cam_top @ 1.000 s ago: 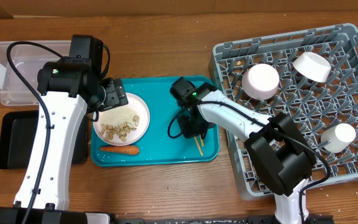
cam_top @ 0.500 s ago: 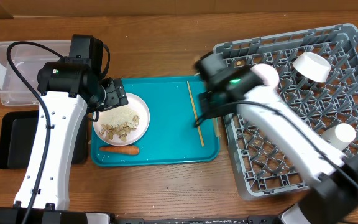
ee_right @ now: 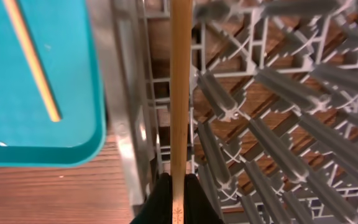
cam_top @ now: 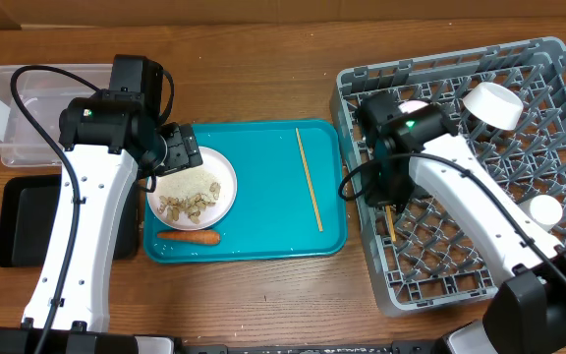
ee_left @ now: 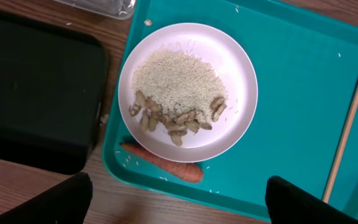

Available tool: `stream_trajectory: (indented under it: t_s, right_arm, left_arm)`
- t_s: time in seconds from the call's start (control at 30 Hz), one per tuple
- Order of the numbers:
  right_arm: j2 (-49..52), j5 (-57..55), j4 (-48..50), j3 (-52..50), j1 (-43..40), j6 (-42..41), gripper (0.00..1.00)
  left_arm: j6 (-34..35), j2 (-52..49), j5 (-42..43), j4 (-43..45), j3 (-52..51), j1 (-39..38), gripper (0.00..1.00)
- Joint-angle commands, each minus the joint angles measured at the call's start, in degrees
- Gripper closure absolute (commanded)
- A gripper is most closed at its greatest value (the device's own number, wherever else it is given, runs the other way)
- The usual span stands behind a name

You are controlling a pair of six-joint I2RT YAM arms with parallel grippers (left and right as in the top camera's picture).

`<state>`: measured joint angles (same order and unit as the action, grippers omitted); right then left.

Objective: Sort waste into correct bins and load items into the dishwasher
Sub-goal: 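Insert the chopstick into the rack and release, then reach the right gripper to the remaining chopstick and grasp it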

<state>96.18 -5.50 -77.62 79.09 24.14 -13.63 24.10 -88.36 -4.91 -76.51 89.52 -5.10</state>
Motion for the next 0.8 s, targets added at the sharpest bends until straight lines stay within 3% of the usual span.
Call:
stream_trajectory:
  t_s: [0.0,0.17,0.27,0.43,0.6,0.77]
  right_arm:
    - [0.3,-0.9,1.9,-3.8,0.2,0.3,0.96]
    - [0.3,-0.9,5.2,-7.5,0.2,0.3,0.94]
    - [0.2,-0.9,6.6,-7.5,0.2,0.3,0.69]
    - [0.2,-0.9,6.0,-4.0,0.2,0.3,0.64]
    - [0.2,1.6,4.8,6.5,0.5,0.3,0.61]
    - [0.3,13.9,13.6,10.6,1.4,0.6,0.46]
  left_arm:
    - [0.8,0.3,0.5,0.0,0.6,0.2,0.09]
    - [0.8,0.3,0.5,0.0,0.6,0.2,0.09]
    - [0.8,0.3,0.5,0.0,0.6,0.2,0.09]
    - [0.8,0.3,0.5,0.0,0.6,0.2,0.09]
    - [0.8,0.3,0.5,0.0,0.6,0.2,0.09]
    - [0.8,0.3,0.5,0.0,0.6,0.2,0.09]
